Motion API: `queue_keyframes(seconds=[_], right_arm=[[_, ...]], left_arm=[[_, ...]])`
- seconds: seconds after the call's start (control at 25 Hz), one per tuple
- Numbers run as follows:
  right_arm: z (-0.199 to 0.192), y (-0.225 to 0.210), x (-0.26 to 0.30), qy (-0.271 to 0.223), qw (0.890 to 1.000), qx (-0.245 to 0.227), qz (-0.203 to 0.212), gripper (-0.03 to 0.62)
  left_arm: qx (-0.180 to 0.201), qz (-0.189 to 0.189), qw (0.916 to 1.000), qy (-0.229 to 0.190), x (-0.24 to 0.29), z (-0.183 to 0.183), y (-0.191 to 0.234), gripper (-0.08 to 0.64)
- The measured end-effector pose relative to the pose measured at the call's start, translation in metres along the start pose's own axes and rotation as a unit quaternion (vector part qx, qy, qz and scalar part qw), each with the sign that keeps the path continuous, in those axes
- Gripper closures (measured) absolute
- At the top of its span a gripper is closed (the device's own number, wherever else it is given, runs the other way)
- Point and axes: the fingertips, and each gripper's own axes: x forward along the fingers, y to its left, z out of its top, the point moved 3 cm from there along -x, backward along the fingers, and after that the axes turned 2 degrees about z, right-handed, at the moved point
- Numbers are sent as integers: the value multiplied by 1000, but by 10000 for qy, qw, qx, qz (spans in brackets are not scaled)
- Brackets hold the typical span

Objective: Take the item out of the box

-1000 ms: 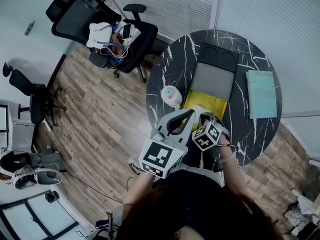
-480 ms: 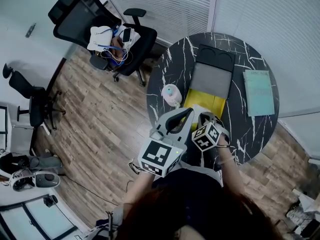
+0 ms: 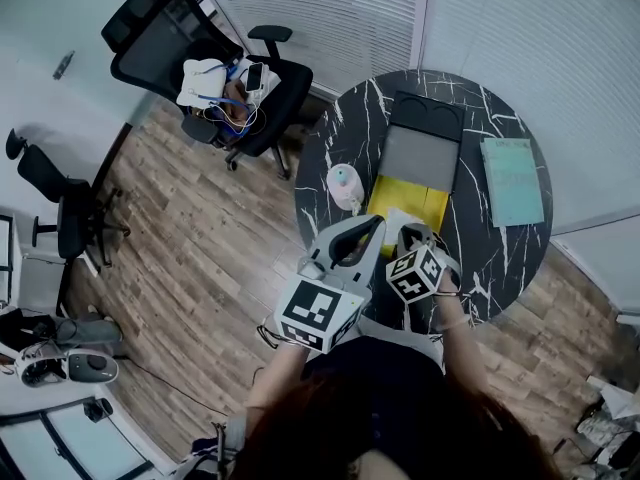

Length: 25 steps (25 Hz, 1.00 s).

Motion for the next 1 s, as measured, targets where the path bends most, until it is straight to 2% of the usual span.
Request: queue_keyframes(seconds=[0.6, 1.0], right_arm=[[4, 11, -37, -244, 9986, 327, -336, 568], [15, 21, -72, -580, 9949, 577, -596, 568]], left_arm=[[120, -199, 9996, -137, -30, 4, -22, 534], [204, -321, 9990, -215, -56, 6, -37, 534]])
